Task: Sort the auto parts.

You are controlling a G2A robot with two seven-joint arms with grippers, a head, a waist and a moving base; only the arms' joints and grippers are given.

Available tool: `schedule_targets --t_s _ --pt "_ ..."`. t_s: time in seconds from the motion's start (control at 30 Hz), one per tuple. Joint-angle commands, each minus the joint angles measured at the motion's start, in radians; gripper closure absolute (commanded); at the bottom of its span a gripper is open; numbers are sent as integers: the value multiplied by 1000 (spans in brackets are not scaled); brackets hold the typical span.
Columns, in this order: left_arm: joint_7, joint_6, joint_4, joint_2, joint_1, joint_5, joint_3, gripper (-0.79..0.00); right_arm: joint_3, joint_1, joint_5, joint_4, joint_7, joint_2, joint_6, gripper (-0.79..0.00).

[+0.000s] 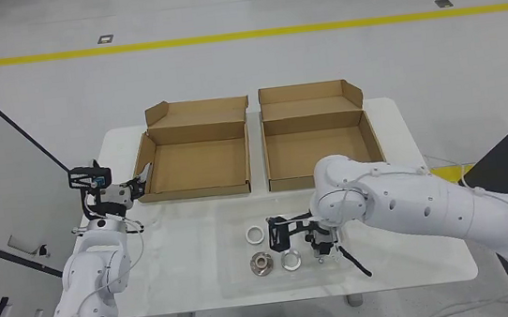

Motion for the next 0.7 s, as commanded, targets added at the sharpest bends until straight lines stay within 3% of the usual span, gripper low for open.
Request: schedule_targets --t_s 0.0,0.1,0.2,0.67 --pt "0 0 0 0 0 0 0 -785 0 0 0 3 -1 0 -1 -256" --pt "0 0 0 0 0 0 0 -785 0 0 -2 9 -5 0 -5 -169" --pt "0 0 0 0 0 0 0 -785 0 1 -1 13 -6 2 -6 0" --pt "0 0 0 0 0 0 0 -785 0 68 79 -81 20 50 20 0"
